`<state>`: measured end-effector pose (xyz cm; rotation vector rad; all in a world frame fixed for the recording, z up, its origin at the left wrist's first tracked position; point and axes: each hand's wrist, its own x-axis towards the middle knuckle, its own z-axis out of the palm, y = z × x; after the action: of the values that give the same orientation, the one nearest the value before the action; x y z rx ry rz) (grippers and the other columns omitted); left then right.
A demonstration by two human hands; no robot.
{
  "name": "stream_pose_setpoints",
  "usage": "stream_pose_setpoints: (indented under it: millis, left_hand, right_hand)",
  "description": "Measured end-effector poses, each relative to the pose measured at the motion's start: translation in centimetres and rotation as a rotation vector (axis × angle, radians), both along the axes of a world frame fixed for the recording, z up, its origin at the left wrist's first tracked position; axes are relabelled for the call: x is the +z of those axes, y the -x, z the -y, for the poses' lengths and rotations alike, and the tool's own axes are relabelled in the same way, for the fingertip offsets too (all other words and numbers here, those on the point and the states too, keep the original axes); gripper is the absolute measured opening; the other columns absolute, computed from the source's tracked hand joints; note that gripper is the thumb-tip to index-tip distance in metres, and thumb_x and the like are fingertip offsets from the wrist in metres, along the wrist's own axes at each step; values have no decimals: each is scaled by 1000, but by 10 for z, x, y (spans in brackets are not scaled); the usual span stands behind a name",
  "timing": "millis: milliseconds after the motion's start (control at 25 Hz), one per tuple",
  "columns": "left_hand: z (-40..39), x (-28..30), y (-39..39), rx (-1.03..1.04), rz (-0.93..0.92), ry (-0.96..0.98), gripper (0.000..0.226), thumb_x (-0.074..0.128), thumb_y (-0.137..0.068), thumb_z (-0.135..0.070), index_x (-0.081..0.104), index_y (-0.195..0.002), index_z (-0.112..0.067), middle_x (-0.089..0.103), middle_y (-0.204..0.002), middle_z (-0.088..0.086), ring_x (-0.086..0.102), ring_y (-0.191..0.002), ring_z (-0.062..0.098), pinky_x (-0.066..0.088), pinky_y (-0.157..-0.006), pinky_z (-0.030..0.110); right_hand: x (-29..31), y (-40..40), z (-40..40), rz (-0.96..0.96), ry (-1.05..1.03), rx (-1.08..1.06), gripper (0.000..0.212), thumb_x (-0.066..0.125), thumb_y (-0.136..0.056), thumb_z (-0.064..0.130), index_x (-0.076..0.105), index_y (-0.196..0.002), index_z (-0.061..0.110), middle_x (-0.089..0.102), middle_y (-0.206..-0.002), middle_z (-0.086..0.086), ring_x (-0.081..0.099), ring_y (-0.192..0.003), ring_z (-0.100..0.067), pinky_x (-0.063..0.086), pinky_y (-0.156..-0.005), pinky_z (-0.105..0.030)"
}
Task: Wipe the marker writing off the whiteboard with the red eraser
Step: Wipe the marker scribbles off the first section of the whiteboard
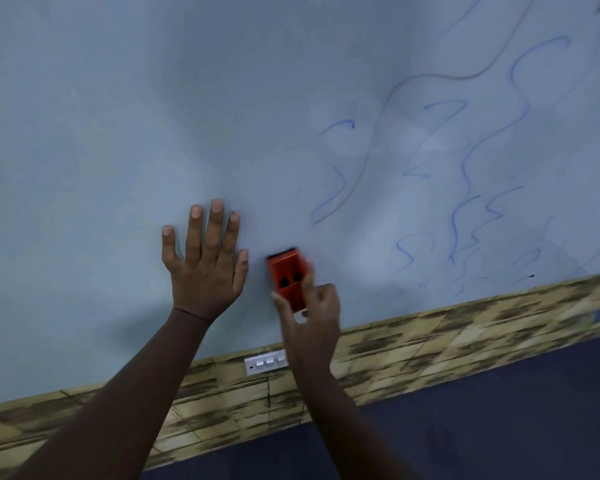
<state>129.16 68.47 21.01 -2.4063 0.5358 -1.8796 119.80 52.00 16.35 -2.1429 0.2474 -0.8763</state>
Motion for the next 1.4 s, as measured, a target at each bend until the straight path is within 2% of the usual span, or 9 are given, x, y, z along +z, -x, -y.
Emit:
stream_pose_setpoints:
  millis: [160,320,480,640,760,960,1080,1240,1400]
  left_hand:
    - [-2,-1,0,-9,5,-5,72,41,-108,-37,16,-170,-10,3,-178,11,2,-165,31,-1,-131,57]
    - [-1,-4,0,-14,13,-3,71,41,-108,-36,18,-169,-9,6,-178,12,5,-165,32,0,-131,58]
    - [0,-5,-1,-11,29,-1,71,41,-107,-37,19,-169,-9,8,-178,12,7,-165,32,1,-131,57]
    - [1,-7,-1,-6,36,8,71,41,-107,-36,20,-169,-9,8,-178,12,7,-165,32,1,-131,57]
    - [1,-7,-2,3,43,-2,70,40,-108,-37,20,-169,-8,9,-178,13,7,-165,33,1,-131,57]
    - [0,-9,-3,6,51,-5,69,40,-108,-37,23,-168,-8,13,-177,14,10,-164,33,2,-131,58]
    - [1,-8,-1,-1,46,0,70,40,-108,-37,21,-169,-9,11,-178,13,9,-165,32,1,-131,57]
    - [1,-8,0,-3,45,-7,70,39,-108,-38,20,-169,-9,10,-178,12,9,-165,31,2,-131,56]
    - [2,-10,-2,3,53,1,70,40,-108,-38,22,-168,-9,12,-177,13,10,-164,32,2,-131,56]
  right_hand:
    - [4,0,17,10,277,-20,79,63,-93,64,30,-160,41,47,-105,4,48,-92,-11,49,-60,-27]
    - [35,-11,66,94,-223,-147,70,71,-89,59,45,-152,43,53,-97,5,55,-82,-1,57,-70,-40]
    - [55,-21,115,162,-639,-142,73,74,-83,67,48,-149,48,65,-101,-1,67,-97,-24,61,-82,-54]
    - [73,-16,84,196,-319,-71,74,74,-86,60,51,-151,33,56,-98,0,60,-89,-6,54,-71,-30]
    - [72,-8,31,119,112,80,79,64,-88,68,31,-157,49,46,-99,7,50,-88,-11,50,-64,-26]
    - [80,-7,36,165,356,30,75,65,-89,67,46,-155,37,48,-94,6,48,-83,-11,45,-57,-25]
    - [103,-13,65,134,147,-30,77,63,-83,74,40,-153,50,46,-93,11,56,-81,-13,54,-64,-34]
    - [127,-21,115,234,-282,-98,76,71,-80,72,51,-148,45,63,-100,9,67,-92,-11,58,-88,-49]
    - [151,-23,120,246,-286,-155,75,70,-85,68,51,-151,38,64,-100,2,65,-91,-13,58,-87,-45]
